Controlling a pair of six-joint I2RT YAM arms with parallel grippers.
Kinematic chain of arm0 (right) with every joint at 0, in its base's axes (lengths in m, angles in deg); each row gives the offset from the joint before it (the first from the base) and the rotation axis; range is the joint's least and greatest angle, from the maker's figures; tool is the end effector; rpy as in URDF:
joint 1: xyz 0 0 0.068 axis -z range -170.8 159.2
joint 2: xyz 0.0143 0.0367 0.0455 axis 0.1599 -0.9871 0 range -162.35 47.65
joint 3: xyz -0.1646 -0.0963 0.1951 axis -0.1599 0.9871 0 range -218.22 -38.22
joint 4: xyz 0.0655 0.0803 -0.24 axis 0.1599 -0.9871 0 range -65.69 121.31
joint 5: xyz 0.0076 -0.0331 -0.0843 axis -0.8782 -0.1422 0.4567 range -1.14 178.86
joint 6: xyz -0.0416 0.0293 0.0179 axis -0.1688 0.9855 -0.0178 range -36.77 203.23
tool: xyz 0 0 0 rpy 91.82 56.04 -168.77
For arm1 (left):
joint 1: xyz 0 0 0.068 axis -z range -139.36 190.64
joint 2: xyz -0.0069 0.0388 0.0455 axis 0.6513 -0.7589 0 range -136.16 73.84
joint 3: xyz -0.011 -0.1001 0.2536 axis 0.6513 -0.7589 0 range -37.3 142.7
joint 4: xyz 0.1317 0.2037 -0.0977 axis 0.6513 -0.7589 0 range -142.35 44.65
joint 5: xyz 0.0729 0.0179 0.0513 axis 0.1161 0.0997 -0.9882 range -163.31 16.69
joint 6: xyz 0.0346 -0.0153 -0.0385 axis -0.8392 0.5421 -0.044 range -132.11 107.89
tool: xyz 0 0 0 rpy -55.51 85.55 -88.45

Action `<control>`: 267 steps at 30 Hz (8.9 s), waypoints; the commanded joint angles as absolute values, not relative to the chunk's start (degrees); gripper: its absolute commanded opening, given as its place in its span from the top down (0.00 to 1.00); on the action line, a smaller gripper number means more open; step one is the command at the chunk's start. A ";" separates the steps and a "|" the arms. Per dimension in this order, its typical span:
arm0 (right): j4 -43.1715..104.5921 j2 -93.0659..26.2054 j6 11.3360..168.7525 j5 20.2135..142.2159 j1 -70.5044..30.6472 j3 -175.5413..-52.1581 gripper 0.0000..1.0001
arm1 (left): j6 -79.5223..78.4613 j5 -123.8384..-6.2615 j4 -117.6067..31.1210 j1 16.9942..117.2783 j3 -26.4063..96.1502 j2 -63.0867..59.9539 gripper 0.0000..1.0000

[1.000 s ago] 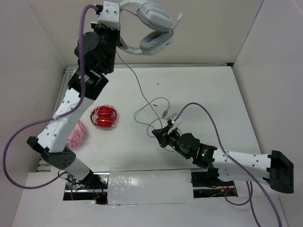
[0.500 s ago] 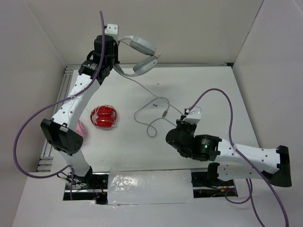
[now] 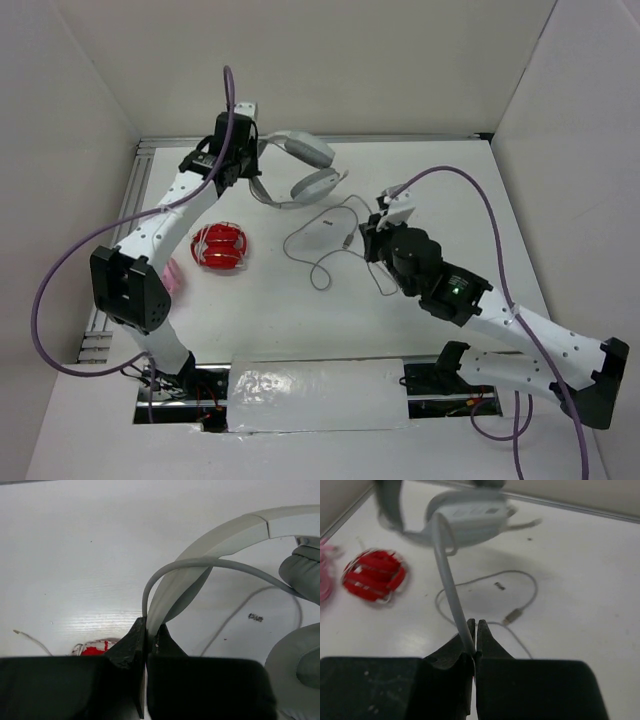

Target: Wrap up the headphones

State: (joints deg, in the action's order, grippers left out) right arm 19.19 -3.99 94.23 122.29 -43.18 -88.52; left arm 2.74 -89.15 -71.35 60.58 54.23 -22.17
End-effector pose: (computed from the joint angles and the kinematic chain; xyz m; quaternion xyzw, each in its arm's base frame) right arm 0.1395 0.1491 0.3506 -0.0990 0.7663 0.1195 0.6234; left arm 0.3699 -0.1238 0.3617 -0.0301 0.8620 -0.0328 0.5049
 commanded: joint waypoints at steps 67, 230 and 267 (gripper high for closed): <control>15.75 -12.02 76.81 91.26 -37.67 -117.99 1.00 | 0.20 -93.87 -61.09 69.54 57.64 -25.75 1.00; 21.12 13.90 99.67 121.71 -68.49 -73.45 1.00 | -0.07 -96.60 -62.75 62.00 83.47 -31.36 1.00; 16.37 -10.25 47.10 68.49 -9.45 -109.31 1.00 | -36.81 -71.14 -51.93 85.63 35.65 -7.56 1.00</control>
State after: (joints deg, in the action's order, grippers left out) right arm 9.74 -8.49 48.44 79.16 -13.46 -103.29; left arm -31.73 -79.05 -51.39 84.54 36.22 -12.16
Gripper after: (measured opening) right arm 0.024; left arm 0.091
